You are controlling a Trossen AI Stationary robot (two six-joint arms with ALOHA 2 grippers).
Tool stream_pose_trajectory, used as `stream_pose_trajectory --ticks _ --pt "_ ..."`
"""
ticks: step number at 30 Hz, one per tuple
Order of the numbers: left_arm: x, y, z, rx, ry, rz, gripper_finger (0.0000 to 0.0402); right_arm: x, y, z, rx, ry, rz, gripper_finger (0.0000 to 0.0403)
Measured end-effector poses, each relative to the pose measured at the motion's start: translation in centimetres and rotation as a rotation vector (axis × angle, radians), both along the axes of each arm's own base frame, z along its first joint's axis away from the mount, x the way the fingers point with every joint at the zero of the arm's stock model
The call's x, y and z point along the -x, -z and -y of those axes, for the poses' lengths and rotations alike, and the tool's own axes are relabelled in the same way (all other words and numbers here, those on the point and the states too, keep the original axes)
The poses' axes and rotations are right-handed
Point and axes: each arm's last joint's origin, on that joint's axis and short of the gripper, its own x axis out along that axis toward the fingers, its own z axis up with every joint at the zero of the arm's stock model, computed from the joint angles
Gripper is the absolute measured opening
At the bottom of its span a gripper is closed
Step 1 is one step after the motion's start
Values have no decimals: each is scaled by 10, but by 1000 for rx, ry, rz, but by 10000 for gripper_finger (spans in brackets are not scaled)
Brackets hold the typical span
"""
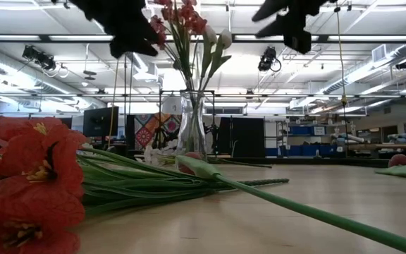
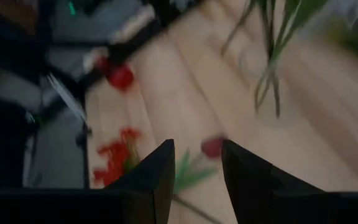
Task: Sort flowers into vase by color
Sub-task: Put the top orange flowers into the transparent vase, then put the orange flowers into the transparent vase
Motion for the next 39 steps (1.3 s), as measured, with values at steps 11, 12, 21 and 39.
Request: stream_pose_trajectory --ticks 11,12,21,39 --pt "34 -11 3 186 -193 -345 215 -28 34 -34 29 -204 -65 140" --pt "35 -6 4 225 -227 -352 215 -31 37 -38 43 -200 -59 140" --pt "36 36 29 468 -397 -421 215 -59 56 -90 174 -298 149 140" --pt "35 40 55 372 -243 -430 215 -129 144 -145 587 -607 132 246"
